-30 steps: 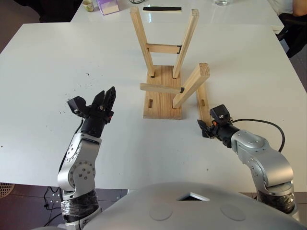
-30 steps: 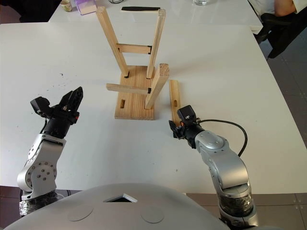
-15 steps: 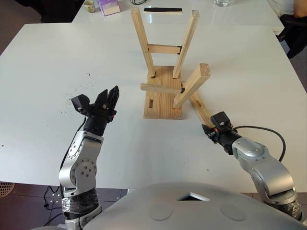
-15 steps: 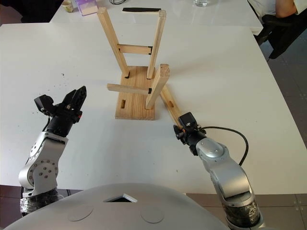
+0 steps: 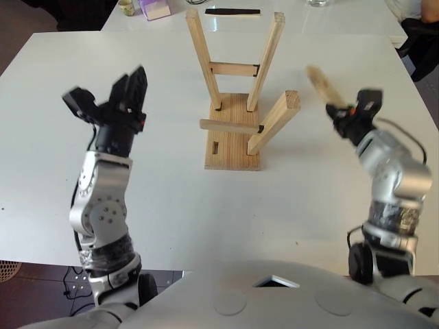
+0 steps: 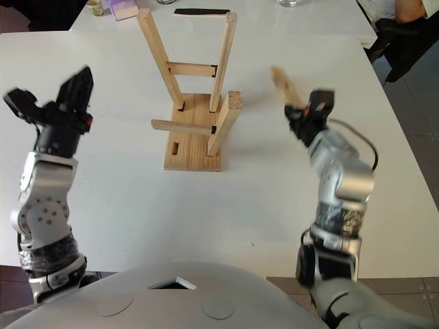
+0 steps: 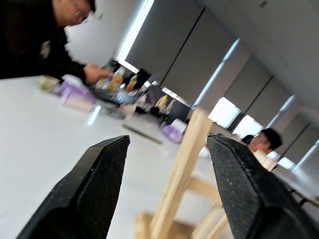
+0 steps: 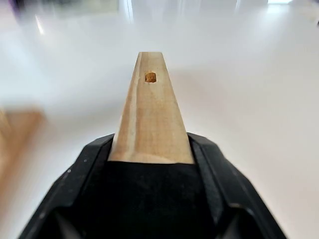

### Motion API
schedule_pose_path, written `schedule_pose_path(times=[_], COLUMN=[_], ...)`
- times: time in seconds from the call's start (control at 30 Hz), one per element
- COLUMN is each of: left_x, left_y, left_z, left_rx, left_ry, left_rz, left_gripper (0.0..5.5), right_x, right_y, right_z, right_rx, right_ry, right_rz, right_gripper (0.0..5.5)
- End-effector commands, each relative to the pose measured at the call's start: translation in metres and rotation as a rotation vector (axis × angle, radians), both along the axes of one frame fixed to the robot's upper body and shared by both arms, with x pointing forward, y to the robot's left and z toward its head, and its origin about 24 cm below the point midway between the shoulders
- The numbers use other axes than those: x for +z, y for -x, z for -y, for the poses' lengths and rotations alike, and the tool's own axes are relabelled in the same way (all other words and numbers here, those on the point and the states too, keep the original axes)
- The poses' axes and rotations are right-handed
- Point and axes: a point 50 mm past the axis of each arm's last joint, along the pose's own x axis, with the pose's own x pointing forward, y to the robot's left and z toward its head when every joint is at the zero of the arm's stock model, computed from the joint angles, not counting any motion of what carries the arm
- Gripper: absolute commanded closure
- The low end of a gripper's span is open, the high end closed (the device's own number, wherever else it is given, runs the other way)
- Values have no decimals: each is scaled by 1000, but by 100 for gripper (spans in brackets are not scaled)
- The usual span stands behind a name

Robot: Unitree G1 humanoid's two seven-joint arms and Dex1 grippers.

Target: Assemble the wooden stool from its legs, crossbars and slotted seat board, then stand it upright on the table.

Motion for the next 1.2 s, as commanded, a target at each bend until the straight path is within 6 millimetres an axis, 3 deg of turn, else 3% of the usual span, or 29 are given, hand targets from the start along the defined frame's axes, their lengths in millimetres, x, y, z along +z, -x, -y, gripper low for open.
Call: schedule_pose_path(times=[0.03, 0.23, 0.37, 0.47, 0.6, 0.77, 0.93, 1.2], left_x=[51, 72, 93, 108, 119, 115, 107, 112], left_y=[-10, -14, -15, -18, -17, -1, 8, 18], left_z=[15, 19, 26, 23, 20, 36, 47, 52], left_rx=[-162, -286, -530, -702, -811, -942, -964, -980], left_ry=[23, -25, -5, 72, 131, 151, 201, 191], left_rz=[127, 140, 204, 231, 207, 187, 195, 267], left_gripper=[261, 261, 261, 217, 183, 183, 183, 183], right_x=[89, 109, 128, 128, 136, 152, 152, 141], right_y=[-18, 13, 43, 53, 57, 52, 48, 47], right_z=[2, -10, -46, -57, -63, -60, -69, -75], right_rx=[132, 202, 587, 881, 1126, 1277, 1372, 1409], right_ry=[-278, -407, -475, -459, -439, -428, -432, -427], right_rz=[368, 555, 656, 609, 545, 507, 459, 386], right_gripper=[344, 344, 344, 344, 344, 344, 344, 344])
